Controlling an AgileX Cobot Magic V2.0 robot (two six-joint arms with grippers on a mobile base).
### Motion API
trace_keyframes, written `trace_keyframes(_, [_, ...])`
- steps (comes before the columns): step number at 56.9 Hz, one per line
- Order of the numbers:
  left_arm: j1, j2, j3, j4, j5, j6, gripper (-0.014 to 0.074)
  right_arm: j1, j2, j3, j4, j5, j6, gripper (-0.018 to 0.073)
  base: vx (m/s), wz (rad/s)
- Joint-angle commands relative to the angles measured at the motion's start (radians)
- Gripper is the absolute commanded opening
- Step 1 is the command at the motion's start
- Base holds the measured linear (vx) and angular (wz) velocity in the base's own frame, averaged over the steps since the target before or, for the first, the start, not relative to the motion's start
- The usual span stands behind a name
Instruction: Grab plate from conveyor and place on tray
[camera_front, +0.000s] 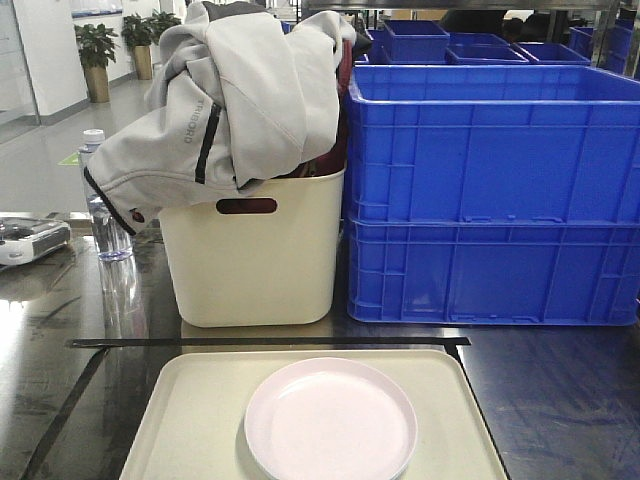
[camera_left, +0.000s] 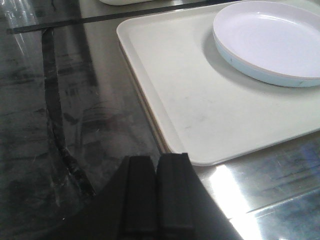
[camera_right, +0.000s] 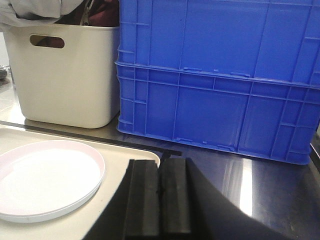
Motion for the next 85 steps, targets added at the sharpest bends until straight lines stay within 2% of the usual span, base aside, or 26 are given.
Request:
trace_keyframes(1, [-0.005, -0.034, -0.014, -0.007, -0.076, -0.008, 0.0004, -0.007, 0.008, -0.031, -0.001, -0.087, -0.008, -0.0009, 0.0, 0.0])
trace_keyframes(6, [0.014, -0.123, 0.032, 0.02, -0.096, 0.045, 0.0004, -0.007, 0.008, -0.031, -0.001, -0.087, -0.008, -0.0009, 0.0, 0.0])
trace_keyframes(12, [0.083, -0.269, 0.152, 0.019, -0.181, 0.074, 0.0004, -0.007, 0.008, -0.031, -0.001, -0.087, -0.008, -0.0009, 0.0, 0.0])
trace_keyframes(13, [0.232, -0.538, 0.46, 0.008, -0.452, 0.073, 0.0004, -0.007, 0.008, -0.031, -0.001, -0.087, -0.008, -0.0009, 0.0, 0.0])
trace_keyframes(14, [0.241, -0.557, 0.479, 0.003, -0.473, 0.071, 0.0004, -0.007, 0.008, -0.031, -0.001, -0.087, -0.008, -0.0009, 0.0, 0.0])
trace_keyframes(17, [0.257, -0.599, 0.466, 0.002, -0.401, 0.092, 0.0004, -0.007, 0.008, -0.031, -0.001, -0.087, -0.008, -0.0009, 0.0, 0.0])
trace_keyframes(22, [0.26, -0.631, 0.468, 0.002, -0.434, 0.133, 0.0004, -0.007, 0.008, -0.031, -0.001, -0.085, -0.008, -0.0009, 0.0, 0.0])
trace_keyframes(27, [0.263, -0.627, 0.468, -0.006, -0.462, 0.124, 0.0004, -0.007, 0.007, -0.031, -0.002, -0.087, -0.008, -0.0009, 0.0, 0.0])
trace_keyframes(66, [0.263, -0.627, 0.468, -0.006, -0.463, 0.124, 0.0004, -0.007, 0.008, -0.031, -0.002, -0.087, -0.009, -0.0009, 0.0, 0.0])
trace_keyframes(69, [0.263, -0.627, 0.468, -0.006, -0.463, 0.124, 0.0004, -0.007, 0.008, -0.024, -0.016, -0.092, -0.008, -0.0009, 0.0, 0.0])
trace_keyframes(73, [0.263, -0.627, 0.468, -0.006, -0.463, 0.124, 0.0004, -0.009, -0.007, 0.004, -0.09, -0.096, 0.0, -0.0009, 0.0, 0.0])
trace_keyframes(77, [0.263, -0.627, 0.468, -0.006, -0.463, 0.124, 0.0004, -0.034, -0.042, 0.067, -0.147, -0.107, 0.07, -0.0009, 0.0, 0.0])
trace_keyframes(80, [0.263, -0.627, 0.468, -0.006, -0.463, 0.124, 0.0004, -0.083, -0.081, 0.14, -0.172, -0.128, 0.146, -0.0009, 0.0, 0.0])
trace_keyframes(85, [0.263, -0.627, 0.468, -0.006, -0.463, 0.124, 0.0004, -0.168, -0.171, 0.258, -0.203, -0.168, 0.198, -0.0009, 0.0, 0.0])
